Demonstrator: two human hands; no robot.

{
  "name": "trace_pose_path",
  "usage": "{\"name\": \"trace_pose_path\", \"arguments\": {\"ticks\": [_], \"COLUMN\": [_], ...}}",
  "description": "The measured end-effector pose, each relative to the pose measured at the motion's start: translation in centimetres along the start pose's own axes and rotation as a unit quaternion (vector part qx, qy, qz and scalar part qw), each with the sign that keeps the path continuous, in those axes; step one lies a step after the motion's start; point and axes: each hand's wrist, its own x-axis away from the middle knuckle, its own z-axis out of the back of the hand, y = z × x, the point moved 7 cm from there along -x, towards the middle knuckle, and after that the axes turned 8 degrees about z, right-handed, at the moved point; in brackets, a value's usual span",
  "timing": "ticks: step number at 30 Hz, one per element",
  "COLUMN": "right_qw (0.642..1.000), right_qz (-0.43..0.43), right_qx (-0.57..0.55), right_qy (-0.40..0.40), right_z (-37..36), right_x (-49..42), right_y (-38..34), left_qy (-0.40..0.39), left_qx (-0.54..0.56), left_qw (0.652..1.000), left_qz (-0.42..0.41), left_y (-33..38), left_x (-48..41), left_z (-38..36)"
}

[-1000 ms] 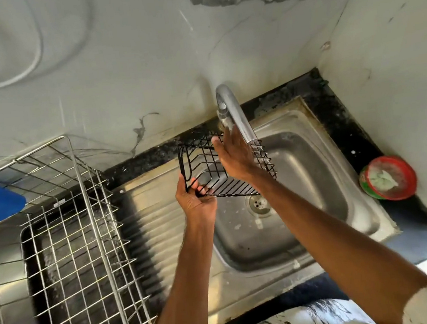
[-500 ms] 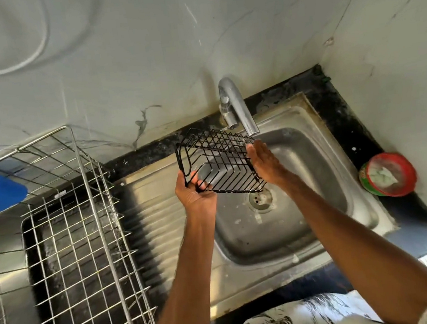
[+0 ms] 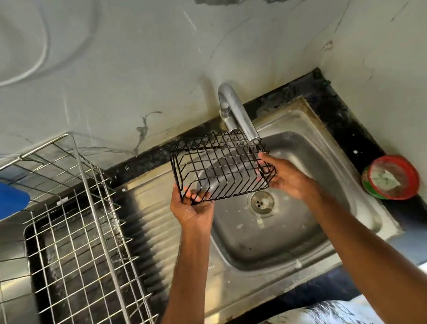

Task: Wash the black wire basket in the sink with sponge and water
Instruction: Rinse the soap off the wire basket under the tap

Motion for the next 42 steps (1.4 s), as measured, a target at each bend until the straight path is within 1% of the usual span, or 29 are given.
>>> {"name": "trace_pose_path", "arguments": {"ticks": [2,4,6,8,10,12,14,15,16,19,21,24,29,31,33,34,35,37,38,39,40,41,42], "right_qw": [0.999,0.999,0.998,0.999,0.999,0.999,0.999,0.999,1.0,0.999,0.998,0.997,0.996,0.996,0.997,0.998,0.998,0.999,0.999,0.999,0.999,0.999,0.999], "right_qz": [0.008,0.008,0.012,0.014,0.017,0.023,0.018,0.016,0.01,-0.016,-0.024,-0.026,-0.041,-0.04,-0.039,-0.038,-0.036,-0.031,-0.028,-0.025,-0.022,-0.021,-0.02], "right_qx": [-0.019,-0.019,-0.006,0.01,0.017,0.03,0.032,0.029,0.02,-0.029,-0.053,-0.072,-0.083,-0.078,-0.057,-0.042,-0.026,-0.005,0.0,0.005,0.011,0.014,0.013], "right_qy": [-0.034,-0.05,-0.055,-0.039,-0.023,-0.016,-0.018,-0.02,-0.021,-0.016,-0.005,0.009,-0.002,-0.015,-0.024,-0.03,-0.035,-0.041,-0.042,-0.043,-0.041,-0.04,-0.038], "right_z": [-0.1,0.0,0.5,1.3,2.1,3.0,4.0,4.3,4.6,4.7,4.7,4.8,3.9,3.5,3.2,3.1,3.1,3.1,3.1,3.2,3.3,3.4,3.4], "right_x": [-0.1,-0.4,-0.7,-0.5,0.1,0.4,0.3,0.1,-0.3,-0.9,-1.0,-1.4,-1.8,-2.0,-2.1,-2.3,-2.3,-2.4,-2.4,-2.4,-2.4,-2.4,-2.3], "right_y": [-0.5,-0.3,0.2,0.7,0.8,0.7,1.0,1.1,1.5,2.7,3.4,4.2,4.7,4.5,4.4,4.4,4.5,4.5,4.6,4.7,4.7,4.8,4.9], "left_qy": [-0.008,-0.019,-0.044,-0.084,-0.103,-0.106,-0.133,-0.139,-0.133,-0.104,-0.069,-0.025,-0.084,-0.081,-0.061,-0.05,-0.038,-0.016,-0.005,0.009,0.023,0.03,0.028], "left_qx": [-0.014,-0.038,-0.082,-0.154,-0.262,-0.367,-0.44,-0.454,-0.457,-0.432,-0.426,-0.428,-0.399,-0.396,-0.411,-0.435,-0.47,-0.543,-0.58,-0.621,-0.66,-0.683,-0.694], "left_qw": [1.0,0.999,0.996,0.983,0.958,0.923,0.887,0.879,0.878,0.895,0.902,0.903,0.912,0.913,0.909,0.899,0.882,0.836,0.804,0.758,0.7,0.645,0.6], "left_qz": [-0.008,-0.01,0.012,0.047,0.047,0.04,0.044,0.045,0.041,0.023,0.003,-0.011,0.05,0.059,0.041,0.024,0.001,-0.074,-0.13,-0.2,-0.274,-0.342,-0.397], "left_y": [0.4,1.0,1.4,1.2,1.8,2.5,2.7,2.6,2.4,1.1,0.5,0.1,-1.1,-0.8,-0.1,0.3,0.7,1.7,2.5,3.3,4.0,4.5,4.7], "left_x": [0.0,-0.2,-0.3,0.0,0.0,-0.4,-0.4,-0.3,-0.1,0.8,0.5,0.2,1.9,1.9,1.8,1.7,1.6,1.3,1.2,1.4,1.9,2.7,3.6], "left_z": [0.1,0.8,1.3,1.6,1.7,1.3,0.0,-0.8,-1.5,-3.5,-4.0,-3.9,-4.5,-4.2,-3.8,-3.6,-3.5,-3.4,-3.4,-3.7,-4.1,-4.7,-5.4]}}
